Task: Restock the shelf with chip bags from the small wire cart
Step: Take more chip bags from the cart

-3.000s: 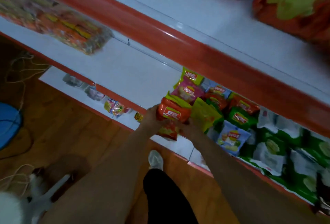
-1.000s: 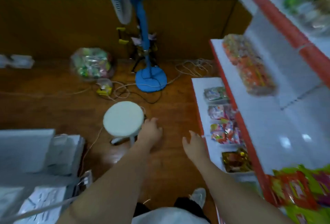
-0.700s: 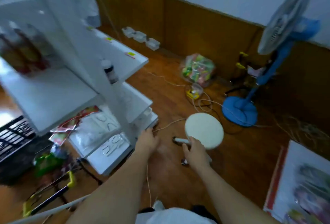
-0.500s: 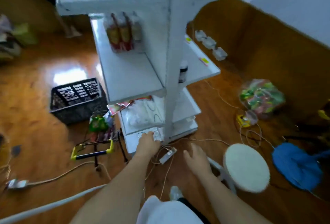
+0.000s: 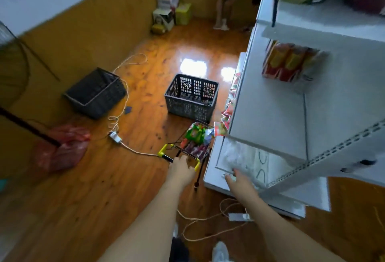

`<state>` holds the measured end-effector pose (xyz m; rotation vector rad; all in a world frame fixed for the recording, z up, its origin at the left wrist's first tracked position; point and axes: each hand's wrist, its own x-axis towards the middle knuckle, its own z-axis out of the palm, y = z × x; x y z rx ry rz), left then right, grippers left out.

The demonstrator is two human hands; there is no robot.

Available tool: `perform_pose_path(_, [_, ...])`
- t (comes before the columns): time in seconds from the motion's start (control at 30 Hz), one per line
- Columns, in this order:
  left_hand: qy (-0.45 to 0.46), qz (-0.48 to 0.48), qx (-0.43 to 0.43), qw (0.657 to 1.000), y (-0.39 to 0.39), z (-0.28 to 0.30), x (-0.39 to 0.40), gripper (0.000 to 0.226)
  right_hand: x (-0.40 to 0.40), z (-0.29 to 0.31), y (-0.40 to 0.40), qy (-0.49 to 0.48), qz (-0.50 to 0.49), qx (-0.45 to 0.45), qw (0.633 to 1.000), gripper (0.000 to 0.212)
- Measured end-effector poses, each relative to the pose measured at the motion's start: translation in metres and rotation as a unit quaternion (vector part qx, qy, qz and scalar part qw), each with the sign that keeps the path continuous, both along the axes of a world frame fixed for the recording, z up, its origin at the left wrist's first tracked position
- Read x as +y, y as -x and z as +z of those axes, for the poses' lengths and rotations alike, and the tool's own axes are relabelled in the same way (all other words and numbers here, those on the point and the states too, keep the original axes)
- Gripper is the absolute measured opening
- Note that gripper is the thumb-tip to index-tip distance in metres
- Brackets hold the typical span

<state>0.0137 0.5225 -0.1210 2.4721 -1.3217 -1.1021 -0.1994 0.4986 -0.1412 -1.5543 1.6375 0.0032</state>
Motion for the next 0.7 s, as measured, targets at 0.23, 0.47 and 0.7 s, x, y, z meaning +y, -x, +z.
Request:
perform_pose_path(0.23, [-0.015, -0.009, 0.002, 1.000, -0.080, -0.032, -0.041, 0.048, -0.040, -0.026, -0.085, -0.019, 0.056, 0.023, 0.998, 0.060])
perform_pose_path(0.47, [-0.039, -0.041, 0.042, 0.998, -0.189, -0.080, -0.118, 0.048, -0.075, -0.056, -0.182, -0.079, -0.022, 0.051, 0.995, 0.058])
perform_pose_path(0.7, [-0.088, -0.044, 0.050, 0.994, -0.266, -0.114, -0.180, 0.051, -0.118, -0.060, -0.257, -0.072, -0.062, 0.065, 0.993, 0.052])
